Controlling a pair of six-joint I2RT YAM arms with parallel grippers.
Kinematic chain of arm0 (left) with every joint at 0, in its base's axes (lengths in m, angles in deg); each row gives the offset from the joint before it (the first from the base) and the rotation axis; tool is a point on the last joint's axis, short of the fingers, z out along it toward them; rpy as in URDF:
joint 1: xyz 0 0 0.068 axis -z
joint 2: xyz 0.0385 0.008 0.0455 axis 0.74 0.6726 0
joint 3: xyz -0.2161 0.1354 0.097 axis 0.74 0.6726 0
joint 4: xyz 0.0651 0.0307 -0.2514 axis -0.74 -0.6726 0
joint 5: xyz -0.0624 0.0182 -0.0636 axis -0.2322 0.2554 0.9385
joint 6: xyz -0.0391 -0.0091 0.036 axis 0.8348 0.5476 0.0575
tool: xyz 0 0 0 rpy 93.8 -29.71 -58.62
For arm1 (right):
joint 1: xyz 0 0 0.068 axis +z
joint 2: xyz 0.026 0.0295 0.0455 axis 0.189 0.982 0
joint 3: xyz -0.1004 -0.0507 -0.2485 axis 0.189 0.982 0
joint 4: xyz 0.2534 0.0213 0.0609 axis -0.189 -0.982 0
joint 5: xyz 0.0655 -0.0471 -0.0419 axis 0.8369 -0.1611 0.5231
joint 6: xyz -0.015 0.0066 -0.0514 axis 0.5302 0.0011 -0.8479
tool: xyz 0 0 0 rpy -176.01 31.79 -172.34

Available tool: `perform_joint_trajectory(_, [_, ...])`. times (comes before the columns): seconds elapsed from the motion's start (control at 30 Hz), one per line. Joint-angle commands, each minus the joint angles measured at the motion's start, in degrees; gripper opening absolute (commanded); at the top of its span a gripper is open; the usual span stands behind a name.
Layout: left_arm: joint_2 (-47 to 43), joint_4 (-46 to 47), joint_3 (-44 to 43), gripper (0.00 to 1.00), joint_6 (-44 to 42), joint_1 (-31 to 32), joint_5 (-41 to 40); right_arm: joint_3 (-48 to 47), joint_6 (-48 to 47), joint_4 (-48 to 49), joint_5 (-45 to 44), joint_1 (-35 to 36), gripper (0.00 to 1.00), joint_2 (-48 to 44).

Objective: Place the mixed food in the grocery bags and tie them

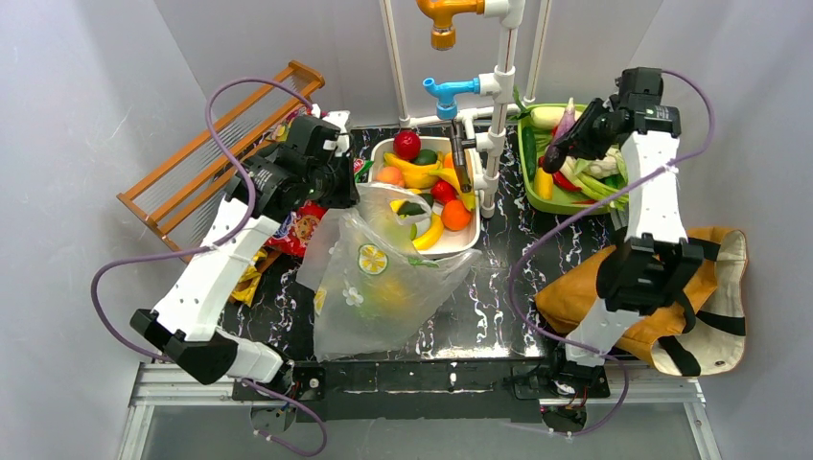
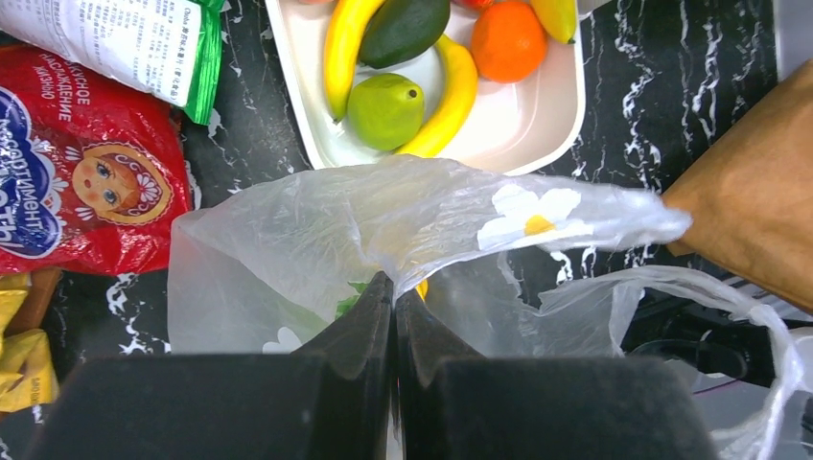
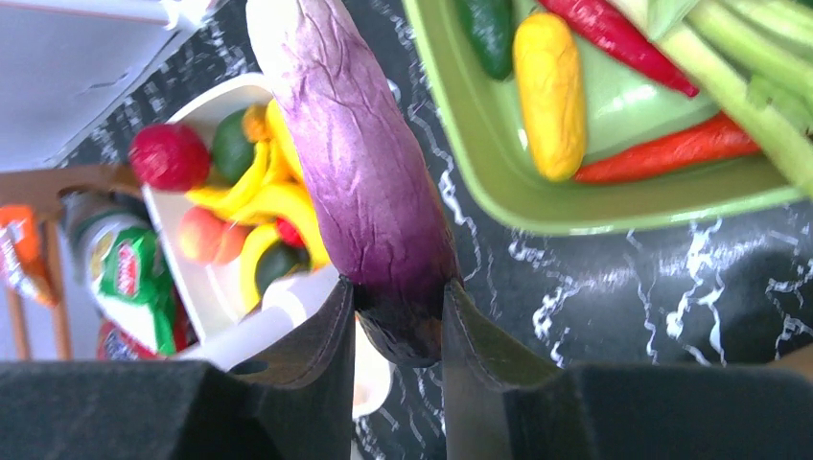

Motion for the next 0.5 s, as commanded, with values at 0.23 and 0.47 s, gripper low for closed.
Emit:
perform_joint_trajectory(0.23, [-9.7,3.9,8.5,0.00,2.2,-0.4,1.8,16.2,3.9,12.3,11.7,1.1,0.14,-29.7])
perform_joint_trajectory(0.47, [-11.6,4.6,11.9,0.00,5.9,-0.5,0.7,27.4,3.9,24.0,20.2,4.0,0.16,-42.9])
